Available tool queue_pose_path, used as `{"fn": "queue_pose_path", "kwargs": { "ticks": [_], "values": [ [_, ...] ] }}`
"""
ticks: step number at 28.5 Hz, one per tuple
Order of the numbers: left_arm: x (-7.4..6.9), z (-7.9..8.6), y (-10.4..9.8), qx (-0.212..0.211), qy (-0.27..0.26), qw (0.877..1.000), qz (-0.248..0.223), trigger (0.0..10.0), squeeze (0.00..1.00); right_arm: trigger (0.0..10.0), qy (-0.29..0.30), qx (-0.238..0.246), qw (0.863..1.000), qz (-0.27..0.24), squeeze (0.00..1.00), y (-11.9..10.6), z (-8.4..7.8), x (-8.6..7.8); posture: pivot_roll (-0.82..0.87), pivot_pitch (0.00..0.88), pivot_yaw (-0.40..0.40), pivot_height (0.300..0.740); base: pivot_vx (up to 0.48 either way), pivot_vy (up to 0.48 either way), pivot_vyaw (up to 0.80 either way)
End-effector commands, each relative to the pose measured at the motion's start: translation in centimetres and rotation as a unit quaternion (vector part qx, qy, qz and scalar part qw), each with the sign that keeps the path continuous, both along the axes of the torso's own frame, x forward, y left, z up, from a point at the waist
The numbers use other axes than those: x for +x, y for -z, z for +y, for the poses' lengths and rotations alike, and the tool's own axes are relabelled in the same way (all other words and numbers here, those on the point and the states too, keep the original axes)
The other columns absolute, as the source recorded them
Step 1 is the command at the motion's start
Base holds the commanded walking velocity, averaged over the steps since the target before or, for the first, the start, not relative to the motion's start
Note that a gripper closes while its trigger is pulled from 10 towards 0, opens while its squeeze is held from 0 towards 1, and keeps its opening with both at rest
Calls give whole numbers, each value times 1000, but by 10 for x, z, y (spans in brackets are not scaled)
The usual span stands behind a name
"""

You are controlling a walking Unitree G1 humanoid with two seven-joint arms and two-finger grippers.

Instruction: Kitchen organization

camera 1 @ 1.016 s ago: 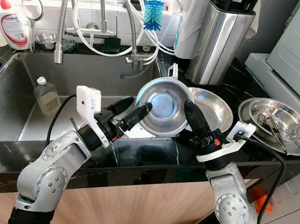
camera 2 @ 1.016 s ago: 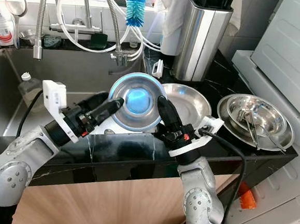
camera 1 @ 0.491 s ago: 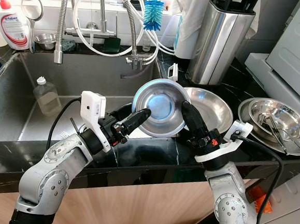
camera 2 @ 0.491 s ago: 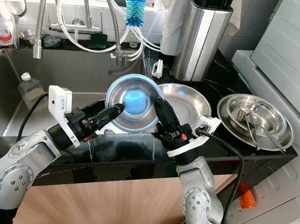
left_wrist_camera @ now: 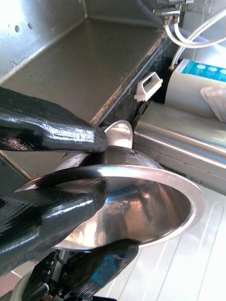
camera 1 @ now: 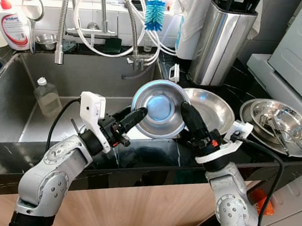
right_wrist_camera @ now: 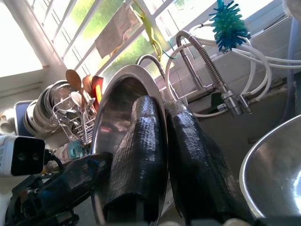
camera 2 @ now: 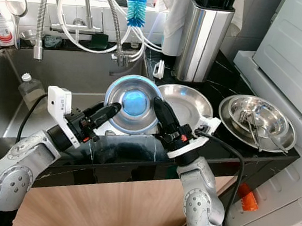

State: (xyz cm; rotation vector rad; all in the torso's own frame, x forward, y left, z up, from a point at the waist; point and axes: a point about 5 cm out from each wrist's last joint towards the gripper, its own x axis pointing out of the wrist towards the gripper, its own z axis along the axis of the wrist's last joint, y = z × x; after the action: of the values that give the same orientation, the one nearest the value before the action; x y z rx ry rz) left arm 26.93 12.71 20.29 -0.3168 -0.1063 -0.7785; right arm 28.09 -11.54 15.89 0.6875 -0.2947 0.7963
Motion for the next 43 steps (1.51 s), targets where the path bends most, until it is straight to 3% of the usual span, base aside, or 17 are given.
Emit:
{"fn": "queue_pose_path", "kwargs": {
  "ticks": [1,6,7,8,9,23,24,28,29,30,43],
  "values": [
    [-1,-3,-1,5,9,1000,-10,0,0,10000,-3,-6,1000,-10,0,-6,1,2,95,0,-46,740,0,0,0],
    [-1,-3,-1,4,7,1000,-10,0,0,10000,-3,-8,1000,-9,0,-6,1,2,94,0,-46,740,0,0,0],
    [-1,-3,-1,4,6,1000,-10,0,0,10000,-4,-8,1000,-8,576,-6,1,2,92,0,-47,740,0,0,0],
    [-1,-3,-1,4,6,1000,-10,0,0,10000,-4,-8,1000,-8,576,-6,1,2,92,0,-47,740,0,0,0],
    [-1,-4,-1,4,6,1000,-10,0,0,10000,-4,-9,1000,-8,1000,-6,1,2,93,0,-47,740,0,0,0],
    [0,-4,-2,-5,-1,1000,-10,0,0,10000,2,-23,1000,-3,996,-3,4,3,92,0,-48,740,0,0,0],
    [0,-4,-2,-5,-2,1000,-10,0,0,10000,4,-27,1000,-2,0,-3,4,3,91,1,-48,740,0,0,0],
    [0,-3,-2,-7,-4,1000,-9,0,0,10000,9,-36,999,8,0,-1,3,5,90,2,-48,740,0,0,0],
    [0,-3,-2,-7,-5,1000,-9,0,0,10000,10,-37,999,11,396,0,3,5,90,4,-48,740,0,0,0],
    [0,-3,-2,-8,-5,1000,-9,0,0,10000,10,-36,999,13,1000,0,3,5,90,4,-48,740,0,0,0],
    [0,-3,-2,-12,-6,1000,-8,0,0,10000,-19,-28,999,-1,1000,-3,6,-1,91,8,-46,740,0,0,0]
  ]
}}
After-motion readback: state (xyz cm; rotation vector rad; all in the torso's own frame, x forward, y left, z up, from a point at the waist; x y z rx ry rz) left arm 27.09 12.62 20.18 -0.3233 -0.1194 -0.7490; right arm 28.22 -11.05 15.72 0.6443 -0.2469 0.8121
